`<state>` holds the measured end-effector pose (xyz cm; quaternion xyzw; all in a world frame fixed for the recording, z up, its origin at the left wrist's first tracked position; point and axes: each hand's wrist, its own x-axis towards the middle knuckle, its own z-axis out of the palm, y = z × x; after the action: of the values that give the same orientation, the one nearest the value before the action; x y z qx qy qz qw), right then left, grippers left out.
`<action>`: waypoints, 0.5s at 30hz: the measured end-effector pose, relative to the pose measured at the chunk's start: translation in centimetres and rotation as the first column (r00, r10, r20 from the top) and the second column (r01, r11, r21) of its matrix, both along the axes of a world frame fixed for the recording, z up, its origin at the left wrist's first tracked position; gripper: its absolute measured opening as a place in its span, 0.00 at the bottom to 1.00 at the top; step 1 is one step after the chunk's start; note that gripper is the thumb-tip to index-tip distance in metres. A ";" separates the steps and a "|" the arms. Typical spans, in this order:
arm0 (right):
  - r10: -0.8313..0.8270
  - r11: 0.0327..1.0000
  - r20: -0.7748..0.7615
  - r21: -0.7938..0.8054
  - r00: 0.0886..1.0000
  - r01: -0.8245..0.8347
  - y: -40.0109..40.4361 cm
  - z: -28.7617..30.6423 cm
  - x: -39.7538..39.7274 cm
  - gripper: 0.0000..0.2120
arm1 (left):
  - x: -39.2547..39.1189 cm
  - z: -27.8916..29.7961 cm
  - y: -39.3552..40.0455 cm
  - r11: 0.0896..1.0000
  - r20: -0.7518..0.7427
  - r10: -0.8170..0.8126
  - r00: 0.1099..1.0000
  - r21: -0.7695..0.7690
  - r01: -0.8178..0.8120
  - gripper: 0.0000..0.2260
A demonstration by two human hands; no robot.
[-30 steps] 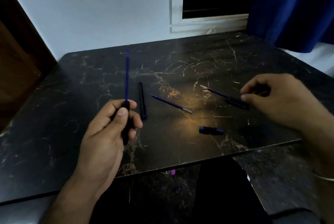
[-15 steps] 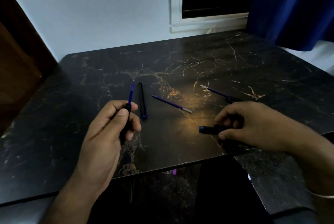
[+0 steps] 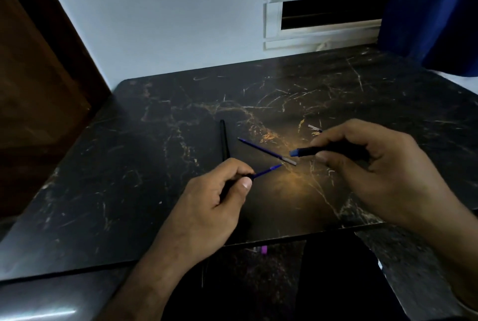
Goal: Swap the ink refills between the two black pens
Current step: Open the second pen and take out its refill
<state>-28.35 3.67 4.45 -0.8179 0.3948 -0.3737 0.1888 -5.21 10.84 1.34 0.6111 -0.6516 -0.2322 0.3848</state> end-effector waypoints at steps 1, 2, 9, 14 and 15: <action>0.005 1.000 -0.002 -0.016 1.000 -0.005 0.0 0.0 0.0 0.09 | 0.0 0.0 0.0 1.000 0.002 0.006 1.000 0.001 -0.006 0.06; 0.010 1.000 -0.006 -0.028 1.000 -0.011 0.0 -0.1 0.1 0.09 | 0.0 0.0 0.0 1.000 0.005 0.008 1.000 0.002 -0.008 0.06; 0.104 0.994 -0.060 -0.036 0.993 -0.106 0.3 -0.7 1.3 0.09 | -0.6 0.7 0.3 0.999 0.017 -0.052 0.998 0.011 0.052 0.06; 0.148 0.989 -0.091 0.014 0.985 -0.148 0.8 -1.4 2.5 0.08 | -0.6 0.8 0.2 0.997 0.098 -0.078 0.992 -0.011 0.080 0.04; 0.144 0.989 -0.090 0.029 0.985 -0.142 0.9 -1.5 2.7 0.07 | -0.5 0.7 0.3 0.996 0.120 -0.085 0.989 -0.022 0.088 0.04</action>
<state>-25.66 4.58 2.96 -0.8582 0.3477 -0.3164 0.2060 -5.70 11.11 2.02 0.5900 -0.7022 -0.2029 0.3430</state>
